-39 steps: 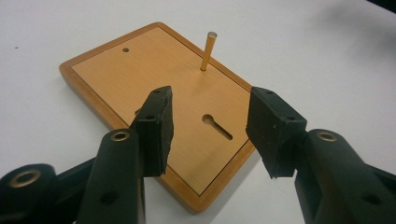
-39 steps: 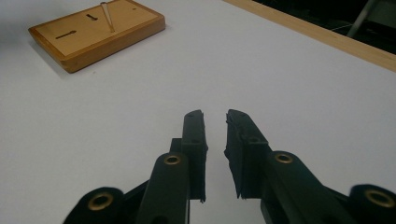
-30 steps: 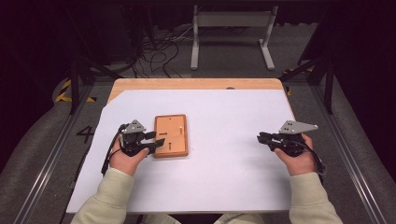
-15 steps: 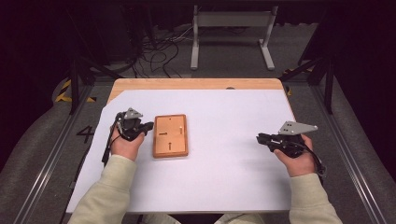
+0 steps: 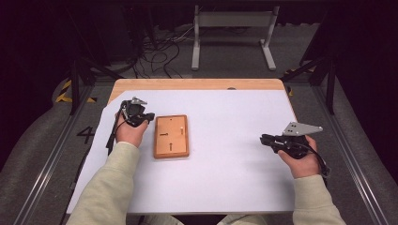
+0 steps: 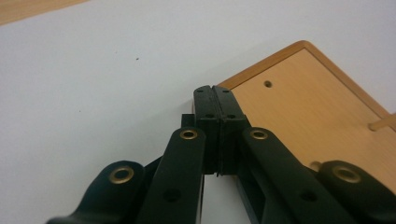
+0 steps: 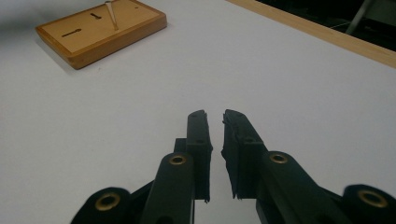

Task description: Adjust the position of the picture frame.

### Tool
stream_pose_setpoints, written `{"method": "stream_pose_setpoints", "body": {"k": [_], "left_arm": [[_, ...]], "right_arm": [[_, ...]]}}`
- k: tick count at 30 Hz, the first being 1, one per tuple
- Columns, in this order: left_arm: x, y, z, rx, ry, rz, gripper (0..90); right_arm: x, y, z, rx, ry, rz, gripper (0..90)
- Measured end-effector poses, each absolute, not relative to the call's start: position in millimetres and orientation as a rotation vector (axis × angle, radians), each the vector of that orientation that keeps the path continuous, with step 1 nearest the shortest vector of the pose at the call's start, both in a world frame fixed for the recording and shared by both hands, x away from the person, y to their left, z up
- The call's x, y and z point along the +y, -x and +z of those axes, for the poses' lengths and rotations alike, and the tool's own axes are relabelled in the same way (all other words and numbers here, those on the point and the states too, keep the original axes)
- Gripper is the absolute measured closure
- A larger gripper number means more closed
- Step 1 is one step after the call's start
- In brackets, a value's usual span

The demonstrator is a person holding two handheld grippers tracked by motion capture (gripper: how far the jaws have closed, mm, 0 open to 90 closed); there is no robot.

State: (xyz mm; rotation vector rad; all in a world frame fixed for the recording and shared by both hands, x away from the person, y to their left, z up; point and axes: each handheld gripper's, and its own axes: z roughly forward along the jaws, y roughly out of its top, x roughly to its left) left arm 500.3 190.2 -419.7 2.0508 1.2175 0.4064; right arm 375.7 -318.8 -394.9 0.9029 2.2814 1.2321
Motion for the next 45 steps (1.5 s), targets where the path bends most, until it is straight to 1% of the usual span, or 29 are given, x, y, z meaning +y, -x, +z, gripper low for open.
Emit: {"method": "stream_pose_setpoints", "body": {"k": [5, 10, 17, 22, 28, 31, 38, 45], "left_arm": [[195.6, -511.9, -435.3, 1.287, -2.058, 0.355, 89.5], [197.2, -518.2, -445.7, 1.321, -2.054, 0.342, 89.5], [191.7, -522.3, -453.2, 1.290, -2.066, 0.304, 89.4], [189.5, -523.8, -454.1, 1.291, -2.079, 0.320, 89.6], [186.0, -527.1, -449.5, 1.265, -2.117, 0.348, 89.6], [181.0, -528.9, -448.3, 1.233, -2.125, 0.339, 89.7], [156.1, -531.2, -443.5, 1.131, -2.179, 0.324, 89.7], [129.2, -530.7, -443.0, 1.055, -2.177, 0.269, 89.7]], "right_arm": [[-321.5, -372.8, -395.6, 2.278, -0.913, 1.227, 80.8], [-323.3, -370.5, -396.1, 2.277, -0.919, 1.224, 80.7], [-326.3, -369.9, -399.2, 2.276, -0.934, 1.216, 80.1], [-326.8, -368.8, -399.5, 2.275, -0.937, 1.214, 79.8], [-328.4, -369.1, -399.7, 2.271, -0.938, 1.219, 79.7], [-329.0, -369.4, -399.5, 2.269, -0.937, 1.224, 79.7], [-329.5, -369.5, -399.4, 2.270, -0.937, 1.231, 79.7], [-331.2, -369.1, -399.4, 2.266, -0.944, 1.239, 79.2]]}}
